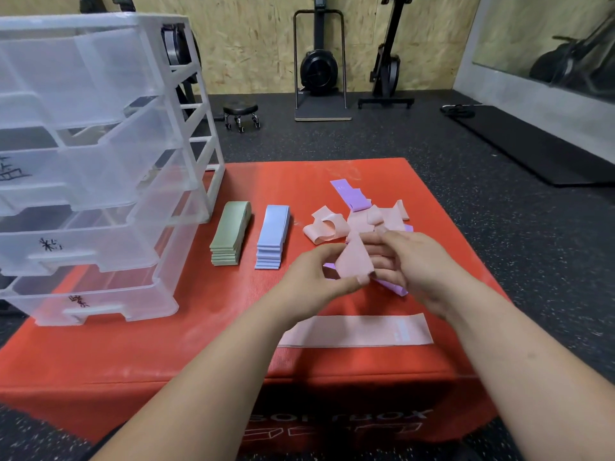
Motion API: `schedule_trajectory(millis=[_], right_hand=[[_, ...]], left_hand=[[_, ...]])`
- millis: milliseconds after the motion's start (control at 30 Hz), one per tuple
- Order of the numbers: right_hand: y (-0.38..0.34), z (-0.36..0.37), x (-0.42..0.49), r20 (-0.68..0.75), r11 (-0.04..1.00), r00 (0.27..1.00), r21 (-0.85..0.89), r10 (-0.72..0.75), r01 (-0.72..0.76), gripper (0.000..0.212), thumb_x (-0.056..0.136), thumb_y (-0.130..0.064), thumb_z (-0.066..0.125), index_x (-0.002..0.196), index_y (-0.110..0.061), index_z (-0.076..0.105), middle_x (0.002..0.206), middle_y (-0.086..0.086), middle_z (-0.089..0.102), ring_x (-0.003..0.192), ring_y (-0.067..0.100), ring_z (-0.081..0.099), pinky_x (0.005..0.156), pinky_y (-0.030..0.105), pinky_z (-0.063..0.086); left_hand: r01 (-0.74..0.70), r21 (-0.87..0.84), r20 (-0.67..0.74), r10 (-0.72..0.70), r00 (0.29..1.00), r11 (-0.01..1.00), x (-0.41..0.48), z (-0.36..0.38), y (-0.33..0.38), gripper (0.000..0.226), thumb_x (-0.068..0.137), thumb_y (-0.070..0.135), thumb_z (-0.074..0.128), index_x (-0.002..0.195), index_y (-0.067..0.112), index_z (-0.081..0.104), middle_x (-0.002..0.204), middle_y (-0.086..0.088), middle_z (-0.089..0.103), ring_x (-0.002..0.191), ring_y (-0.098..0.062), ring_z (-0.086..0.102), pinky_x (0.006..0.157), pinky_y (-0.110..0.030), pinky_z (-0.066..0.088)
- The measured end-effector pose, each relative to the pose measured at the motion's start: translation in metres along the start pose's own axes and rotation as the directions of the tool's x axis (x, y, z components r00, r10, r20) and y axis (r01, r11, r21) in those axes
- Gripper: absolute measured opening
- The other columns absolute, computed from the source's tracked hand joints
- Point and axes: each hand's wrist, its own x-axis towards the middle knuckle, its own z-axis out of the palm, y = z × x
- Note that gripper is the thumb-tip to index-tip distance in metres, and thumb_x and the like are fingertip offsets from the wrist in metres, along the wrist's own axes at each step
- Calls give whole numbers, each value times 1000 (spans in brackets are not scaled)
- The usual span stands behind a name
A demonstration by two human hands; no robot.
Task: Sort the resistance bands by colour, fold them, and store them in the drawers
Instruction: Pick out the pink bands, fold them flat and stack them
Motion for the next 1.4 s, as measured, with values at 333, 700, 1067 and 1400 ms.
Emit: schedule_trajectory(millis=[333, 700, 1067, 1400], right_hand=[[0, 13, 0, 54, 991, 995, -104, -79, 84, 31, 106, -12, 48, 123, -18, 73, 116, 4, 79, 114, 26, 73, 100, 46, 58], [15, 31, 9, 107, 913, 988, -382, -107, 141, 45, 102, -10, 42, 117, -32, 78, 122, -15, 73, 111, 11, 69, 91, 44, 57], [27, 33, 23, 100, 627, 926, -709, -363, 323, 40, 100, -36, 61, 140, -35, 61, 135, -23, 64, 128, -2, 55, 108, 31, 46], [30, 40, 23, 166, 450, 882, -809, -442, 377, 27, 90, -27, 74, 114, -39, 71, 90, -18, 69, 88, 6, 64, 79, 35, 51]], left_hand=[[133, -65, -105, -139, 985, 989, -3, -17, -7, 24, 106, 20, 61, 129, 24, 67, 107, -3, 75, 96, -26, 75, 80, -39, 59], [201, -131, -183, -223, 957, 971, -11, -33, -11, 14, 111, 17, 50, 108, 20, 63, 109, -1, 78, 88, -17, 80, 72, -32, 54], [256, -226, -78, -280, 957, 940, -15, -47, -12, 20, 109, 19, 56, 118, 14, 74, 114, -2, 79, 100, -12, 75, 92, -41, 59], [103, -84, -201, -118, 972, 991, -17, -48, -9, 14, 105, 23, 66, 103, 10, 73, 93, -8, 81, 85, -16, 77, 79, -35, 55]])
